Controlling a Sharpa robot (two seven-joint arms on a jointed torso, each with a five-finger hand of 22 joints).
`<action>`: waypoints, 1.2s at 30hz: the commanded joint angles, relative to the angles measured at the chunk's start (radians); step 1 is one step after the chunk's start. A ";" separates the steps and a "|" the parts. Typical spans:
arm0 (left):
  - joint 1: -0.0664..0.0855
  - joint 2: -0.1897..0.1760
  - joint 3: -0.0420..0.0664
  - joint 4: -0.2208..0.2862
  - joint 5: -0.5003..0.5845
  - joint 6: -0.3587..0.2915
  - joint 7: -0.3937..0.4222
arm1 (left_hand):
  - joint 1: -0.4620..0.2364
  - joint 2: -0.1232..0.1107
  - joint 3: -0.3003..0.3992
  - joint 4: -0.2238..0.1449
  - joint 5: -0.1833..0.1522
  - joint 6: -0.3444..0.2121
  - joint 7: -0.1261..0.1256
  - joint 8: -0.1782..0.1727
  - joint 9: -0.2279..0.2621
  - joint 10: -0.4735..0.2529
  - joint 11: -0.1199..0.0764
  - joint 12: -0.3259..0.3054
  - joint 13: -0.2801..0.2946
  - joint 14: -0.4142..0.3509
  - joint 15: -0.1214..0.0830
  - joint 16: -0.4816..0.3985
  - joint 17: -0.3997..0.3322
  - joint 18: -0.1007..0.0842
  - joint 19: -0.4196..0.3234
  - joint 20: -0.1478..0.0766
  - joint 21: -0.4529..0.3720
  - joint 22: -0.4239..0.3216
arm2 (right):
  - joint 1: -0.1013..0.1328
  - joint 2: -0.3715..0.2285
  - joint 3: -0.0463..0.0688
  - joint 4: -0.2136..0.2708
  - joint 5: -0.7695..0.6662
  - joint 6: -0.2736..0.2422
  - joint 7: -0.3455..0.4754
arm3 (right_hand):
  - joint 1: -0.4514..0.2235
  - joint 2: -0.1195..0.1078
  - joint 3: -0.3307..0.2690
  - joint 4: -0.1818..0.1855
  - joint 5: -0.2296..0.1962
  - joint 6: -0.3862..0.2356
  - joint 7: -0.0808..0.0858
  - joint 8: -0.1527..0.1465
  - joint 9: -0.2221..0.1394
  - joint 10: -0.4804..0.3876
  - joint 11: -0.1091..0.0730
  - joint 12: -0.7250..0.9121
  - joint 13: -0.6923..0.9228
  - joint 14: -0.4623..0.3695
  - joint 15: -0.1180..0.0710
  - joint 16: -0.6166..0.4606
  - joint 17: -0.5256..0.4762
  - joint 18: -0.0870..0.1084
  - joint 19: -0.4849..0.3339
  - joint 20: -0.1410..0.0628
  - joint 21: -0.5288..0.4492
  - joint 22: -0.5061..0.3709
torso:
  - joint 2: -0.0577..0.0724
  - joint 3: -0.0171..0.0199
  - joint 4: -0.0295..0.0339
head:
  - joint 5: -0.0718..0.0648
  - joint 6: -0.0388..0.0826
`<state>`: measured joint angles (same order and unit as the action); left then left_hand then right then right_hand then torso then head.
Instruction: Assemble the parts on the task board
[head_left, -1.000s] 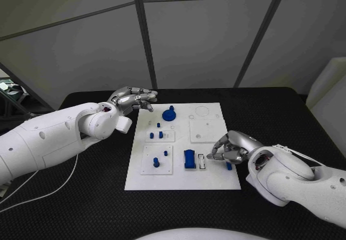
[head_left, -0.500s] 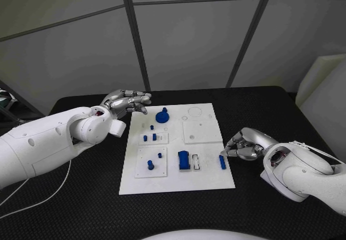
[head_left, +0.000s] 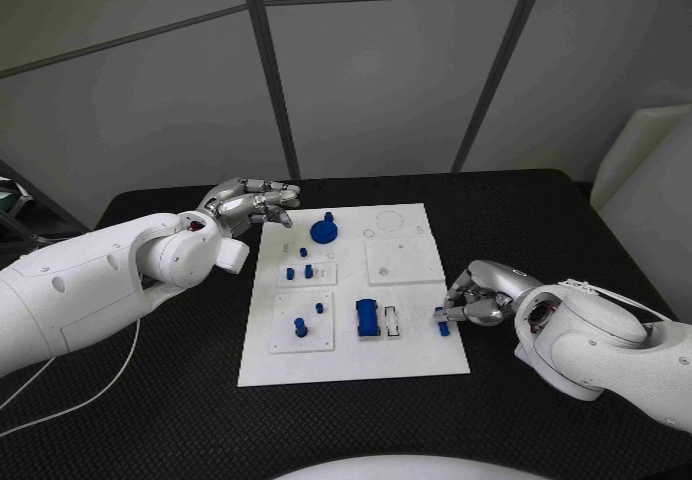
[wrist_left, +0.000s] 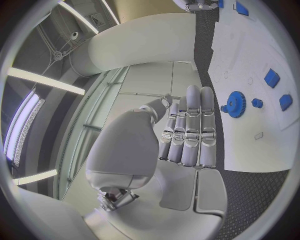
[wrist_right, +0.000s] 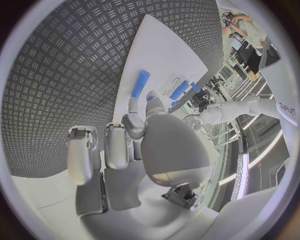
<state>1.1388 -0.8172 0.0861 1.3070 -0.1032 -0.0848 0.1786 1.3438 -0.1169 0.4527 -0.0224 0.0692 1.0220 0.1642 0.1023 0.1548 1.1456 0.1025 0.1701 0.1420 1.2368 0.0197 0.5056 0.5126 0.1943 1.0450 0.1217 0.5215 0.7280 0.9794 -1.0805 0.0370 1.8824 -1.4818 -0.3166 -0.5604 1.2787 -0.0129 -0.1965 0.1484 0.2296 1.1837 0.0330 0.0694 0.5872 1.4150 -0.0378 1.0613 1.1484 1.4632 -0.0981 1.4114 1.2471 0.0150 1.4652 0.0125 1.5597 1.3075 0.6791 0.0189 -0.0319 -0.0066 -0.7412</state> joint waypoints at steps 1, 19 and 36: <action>0.000 0.000 0.001 0.000 -0.001 0.005 0.010 | 0.000 0.007 -0.002 -0.006 -0.004 0.004 0.005 -0.007 0.001 -0.009 -0.001 0.005 0.001 0.006 0.004 -0.003 -0.001 -0.013 0.004 0.006 -0.004 -0.001 | -0.001 0.002 0.000 0.000 -0.053 0.050 -0.043 | -0.011 0.000 -0.006 0.003 0.006 0.008 -0.001 -0.001 0.000 0.007 -0.002 -0.001 0.000 0.047 -0.005 0.000 0.000 -0.013 0.102 -0.001 0.005 0.258 | 0.000 -0.0005 -0.0002 | 0.000 -0.001; -0.002 -0.004 0.001 -0.002 -0.001 0.006 0.007 | 0.000 0.007 -0.002 -0.006 -0.004 0.004 0.005 -0.007 0.001 -0.009 -0.001 0.005 0.001 0.006 0.004 -0.003 -0.001 -0.013 0.004 0.006 -0.004 -0.001 | -0.024 0.021 0.000 0.009 -0.123 0.099 -0.092 | -0.012 -0.008 -0.016 0.013 0.006 0.025 -0.006 0.005 0.007 0.009 -0.006 0.002 0.004 0.048 -0.007 0.002 0.004 -0.015 0.106 -0.003 0.011 0.263 | 0.000 -0.0014 0.0015 | -0.002 -0.005; -0.003 -0.006 0.001 -0.002 -0.001 0.007 0.006 | 0.000 0.007 -0.002 -0.006 -0.004 0.004 0.005 -0.007 0.001 -0.009 -0.001 0.005 0.001 0.006 0.004 -0.003 -0.001 -0.013 0.004 0.006 -0.004 -0.001 | -0.042 0.062 0.000 -0.001 -0.162 0.109 -0.098 | 0.015 -0.009 -0.014 0.005 0.011 0.024 -0.008 0.003 0.013 0.007 -0.009 -0.002 0.002 0.047 -0.009 0.000 0.002 -0.015 0.106 -0.005 0.011 0.263 | 0.000 -0.0012 0.0021 | 0.000 -0.005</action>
<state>1.1350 -0.8225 0.0862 1.3044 -0.1032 -0.0846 0.1781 1.3438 -0.1169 0.4527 -0.0224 0.0692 1.0220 0.1642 0.1023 0.1544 1.1456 0.1025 0.1701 0.1417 1.2368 0.0196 0.5056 0.5126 0.1943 1.0450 0.1217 0.5215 0.7282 0.9443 -1.0203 0.0425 1.8884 -1.6233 -0.2505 -0.6409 1.2800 -0.0221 -0.2093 0.1614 0.2344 1.2109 0.0245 0.0776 0.6014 1.4184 -0.0412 1.0611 1.1511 1.4668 -0.1019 1.4114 1.2502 0.0151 1.4652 0.0124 1.5655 1.3073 0.6794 0.0179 -0.0308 -0.0074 -0.7452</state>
